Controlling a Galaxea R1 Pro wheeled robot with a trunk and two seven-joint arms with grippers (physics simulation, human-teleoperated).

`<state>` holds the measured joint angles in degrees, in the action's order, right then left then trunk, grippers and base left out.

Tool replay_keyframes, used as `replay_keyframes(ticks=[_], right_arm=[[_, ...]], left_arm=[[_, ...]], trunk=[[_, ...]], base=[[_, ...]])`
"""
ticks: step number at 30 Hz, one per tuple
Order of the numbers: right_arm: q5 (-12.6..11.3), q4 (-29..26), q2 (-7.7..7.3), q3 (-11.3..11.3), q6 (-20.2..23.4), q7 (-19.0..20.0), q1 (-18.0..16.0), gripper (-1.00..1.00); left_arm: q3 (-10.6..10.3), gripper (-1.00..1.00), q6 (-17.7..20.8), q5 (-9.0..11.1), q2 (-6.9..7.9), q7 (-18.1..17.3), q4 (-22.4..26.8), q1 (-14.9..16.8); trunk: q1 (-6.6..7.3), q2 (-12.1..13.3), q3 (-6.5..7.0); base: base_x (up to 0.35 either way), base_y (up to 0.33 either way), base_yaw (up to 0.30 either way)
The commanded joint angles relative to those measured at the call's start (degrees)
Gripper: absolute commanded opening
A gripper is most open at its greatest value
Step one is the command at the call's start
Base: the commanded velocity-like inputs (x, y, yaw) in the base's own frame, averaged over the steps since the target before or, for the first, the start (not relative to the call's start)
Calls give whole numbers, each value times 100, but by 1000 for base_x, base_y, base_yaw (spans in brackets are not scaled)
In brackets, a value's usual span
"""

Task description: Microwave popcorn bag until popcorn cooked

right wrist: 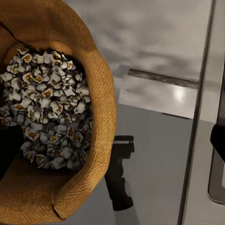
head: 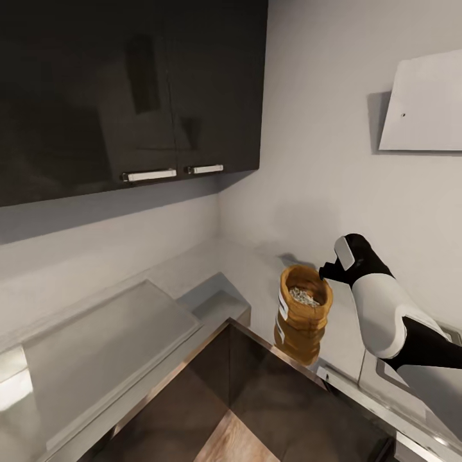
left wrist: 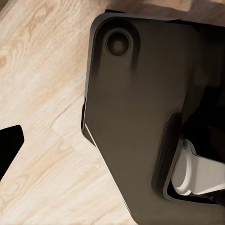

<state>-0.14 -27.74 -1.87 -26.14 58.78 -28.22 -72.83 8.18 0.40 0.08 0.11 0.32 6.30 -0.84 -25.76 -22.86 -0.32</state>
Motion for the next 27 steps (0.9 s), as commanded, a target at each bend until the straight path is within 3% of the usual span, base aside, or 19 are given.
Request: replay_keyframes(ticks=[1, 27], right_arm=[[-4, -4, 3, -26, 18, -16, -3, 100], [-4, 329, 3, -40, 2, -8, -3, 100]], left_arm=[[25, 100, 4, 1, -2, 3, 11, -4], [21, 100, 4, 1, -2, 3, 11, -4]], trunk=[[-2, -5, -10], [-2, -5, -244]], base=[[1, 0, 0], [3, 0, 0]])
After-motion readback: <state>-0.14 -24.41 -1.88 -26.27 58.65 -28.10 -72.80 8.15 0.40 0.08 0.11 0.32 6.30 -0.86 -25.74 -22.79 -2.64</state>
